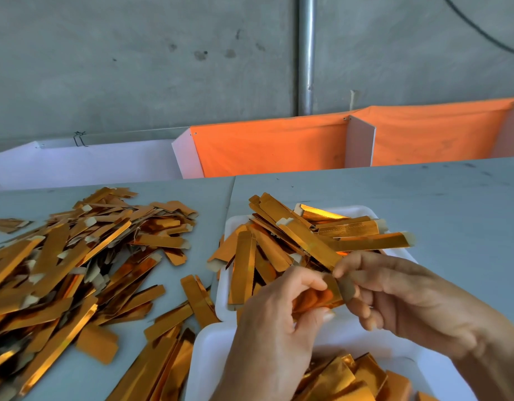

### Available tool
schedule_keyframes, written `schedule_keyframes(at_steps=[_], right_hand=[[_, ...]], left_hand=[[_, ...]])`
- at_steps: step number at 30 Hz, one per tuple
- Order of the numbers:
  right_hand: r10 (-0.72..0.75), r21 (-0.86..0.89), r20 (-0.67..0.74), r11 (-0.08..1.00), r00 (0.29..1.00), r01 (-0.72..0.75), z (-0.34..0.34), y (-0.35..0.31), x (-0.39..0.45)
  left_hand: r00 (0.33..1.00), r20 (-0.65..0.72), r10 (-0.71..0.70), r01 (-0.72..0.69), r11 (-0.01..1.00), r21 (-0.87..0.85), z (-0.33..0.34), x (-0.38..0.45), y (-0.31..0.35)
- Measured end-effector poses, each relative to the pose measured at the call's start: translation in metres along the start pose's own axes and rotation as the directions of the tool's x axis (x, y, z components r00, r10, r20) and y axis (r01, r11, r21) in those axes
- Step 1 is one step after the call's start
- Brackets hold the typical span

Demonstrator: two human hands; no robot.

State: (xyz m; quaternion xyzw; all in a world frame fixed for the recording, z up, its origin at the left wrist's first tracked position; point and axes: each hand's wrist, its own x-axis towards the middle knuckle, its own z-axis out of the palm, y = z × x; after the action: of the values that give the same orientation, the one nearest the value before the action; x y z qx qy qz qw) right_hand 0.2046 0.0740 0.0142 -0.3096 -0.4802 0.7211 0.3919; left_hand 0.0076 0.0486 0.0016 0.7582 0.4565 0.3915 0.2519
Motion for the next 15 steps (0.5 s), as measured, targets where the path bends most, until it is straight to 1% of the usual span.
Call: schedule_keyframes(at_steps=[4, 10, 15], right_hand=[[0.035, 0.029, -0.021, 0.999, 0.999, -0.034, 0.0005, 0.0021, 0.0013], [0.092, -0.095, -0.07, 0.991, 0.993, -0.099, 0.0056, 0.003, 0.0043], [0.103, -0.108, -0.075, 0.988, 0.992, -0.11, 0.0051, 0.0012, 0.0031]], left_hand=[[1.0, -0.003, -0.004, 0.004, 1.0, 0.027, 0.0014, -0.0007, -0.0027], [0.999, 0.041, -0.032, 0.031, 0.999, 0.026, 0.0036, -0.0004, -0.0025], [0.997, 0.061, -0.047, 0.046, 0.999, 0.012, 0.0029, 0.0002, -0.0019]])
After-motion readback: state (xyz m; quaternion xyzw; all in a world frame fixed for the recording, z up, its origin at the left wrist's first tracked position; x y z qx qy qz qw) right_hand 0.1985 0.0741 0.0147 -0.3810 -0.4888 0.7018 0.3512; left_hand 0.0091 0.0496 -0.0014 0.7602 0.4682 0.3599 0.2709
